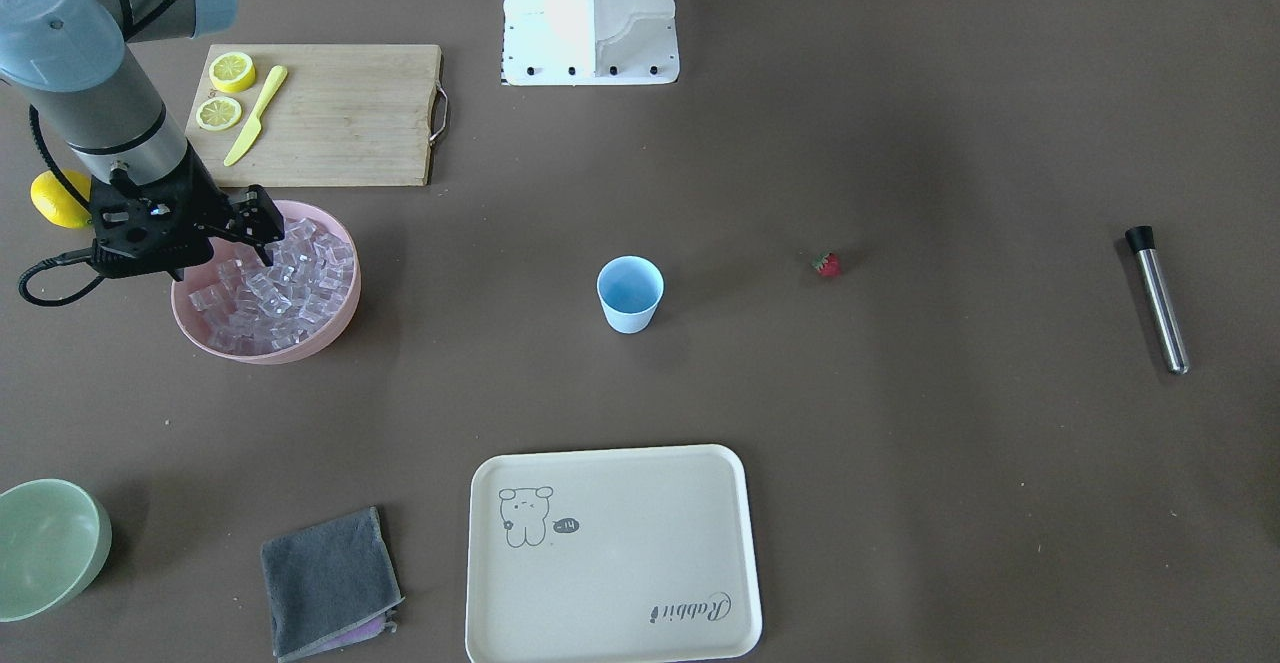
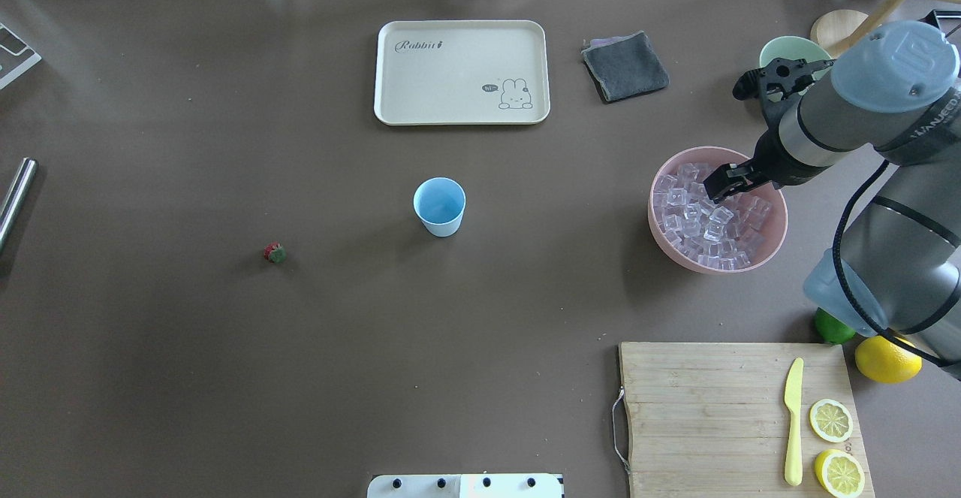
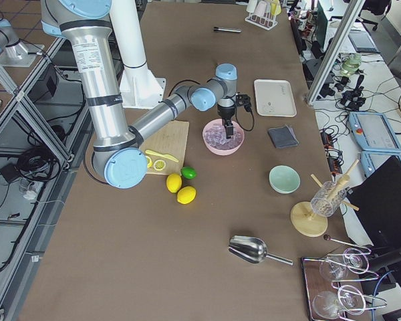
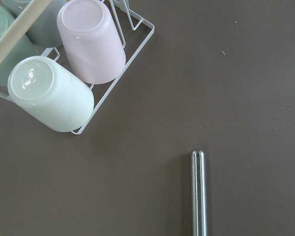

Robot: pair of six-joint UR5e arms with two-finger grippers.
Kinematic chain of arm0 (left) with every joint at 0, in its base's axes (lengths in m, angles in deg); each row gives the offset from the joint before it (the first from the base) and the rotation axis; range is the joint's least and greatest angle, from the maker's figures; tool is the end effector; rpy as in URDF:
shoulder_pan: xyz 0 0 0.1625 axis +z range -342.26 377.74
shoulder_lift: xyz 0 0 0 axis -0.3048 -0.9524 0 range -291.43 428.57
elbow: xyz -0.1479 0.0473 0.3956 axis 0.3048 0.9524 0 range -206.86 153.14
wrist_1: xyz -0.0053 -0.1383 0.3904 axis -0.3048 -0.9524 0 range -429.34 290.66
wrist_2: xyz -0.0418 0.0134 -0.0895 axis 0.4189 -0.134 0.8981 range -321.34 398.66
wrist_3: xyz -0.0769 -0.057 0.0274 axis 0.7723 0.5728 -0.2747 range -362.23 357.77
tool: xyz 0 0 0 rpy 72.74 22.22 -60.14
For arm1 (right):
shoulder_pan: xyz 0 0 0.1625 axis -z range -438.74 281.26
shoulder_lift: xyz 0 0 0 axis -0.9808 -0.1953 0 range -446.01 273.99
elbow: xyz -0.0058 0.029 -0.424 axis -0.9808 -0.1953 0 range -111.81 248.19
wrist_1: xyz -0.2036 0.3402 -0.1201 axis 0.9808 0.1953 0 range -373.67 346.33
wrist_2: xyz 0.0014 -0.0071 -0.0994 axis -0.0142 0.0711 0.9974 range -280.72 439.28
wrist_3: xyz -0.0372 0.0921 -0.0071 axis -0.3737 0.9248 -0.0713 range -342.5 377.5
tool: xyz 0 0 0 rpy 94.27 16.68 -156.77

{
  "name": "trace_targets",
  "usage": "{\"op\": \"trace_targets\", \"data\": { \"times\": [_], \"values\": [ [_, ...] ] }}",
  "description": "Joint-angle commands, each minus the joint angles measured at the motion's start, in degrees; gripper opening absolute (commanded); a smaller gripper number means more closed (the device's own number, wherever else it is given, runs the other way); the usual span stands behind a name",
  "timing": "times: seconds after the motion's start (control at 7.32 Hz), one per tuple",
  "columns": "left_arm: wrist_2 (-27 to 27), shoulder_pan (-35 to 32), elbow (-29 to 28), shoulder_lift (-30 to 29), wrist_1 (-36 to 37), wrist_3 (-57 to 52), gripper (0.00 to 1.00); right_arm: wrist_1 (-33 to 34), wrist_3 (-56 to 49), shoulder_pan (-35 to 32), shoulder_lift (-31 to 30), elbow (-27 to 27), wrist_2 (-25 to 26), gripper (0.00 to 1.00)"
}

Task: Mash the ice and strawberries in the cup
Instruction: 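Move the right gripper over the pink bowl of ice cubes, then lower the right gripper into the bowl and grasp an ice cube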

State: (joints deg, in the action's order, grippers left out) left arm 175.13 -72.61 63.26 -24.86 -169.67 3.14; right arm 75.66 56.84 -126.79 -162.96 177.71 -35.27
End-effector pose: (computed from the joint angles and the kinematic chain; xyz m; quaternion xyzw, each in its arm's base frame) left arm -0.0645 -0.5296 0.6051 0.0938 0.3961 0.0020 0.9134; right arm -0.3057 -0.4775 0.3864 0.0794 -0.3367 -0.0821 0.9347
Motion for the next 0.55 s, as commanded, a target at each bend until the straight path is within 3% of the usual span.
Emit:
{"op": "trace_targets", "data": {
  "times": [0.0, 0.27, 0.41],
  "values": [
    [0.0, 0.0, -0.1, -0.2, 0.2, 0.0, 0.98, -7.5, 3.8, 2.2, -0.4, -4.3, 1.8, 0.85],
    [0.0, 0.0, 0.0, 0.0, 0.1, 0.0, 0.98, -8.4, 4.9, 3.0, 0.1, -5.0, 1.8, 0.71],
    [0.0, 0.0, 0.0, 0.0, 0.1, 0.0, 0.98, -8.4, 4.8, 3.6, 0.0, -5.0, 2.2, 0.72]
  ]
}}
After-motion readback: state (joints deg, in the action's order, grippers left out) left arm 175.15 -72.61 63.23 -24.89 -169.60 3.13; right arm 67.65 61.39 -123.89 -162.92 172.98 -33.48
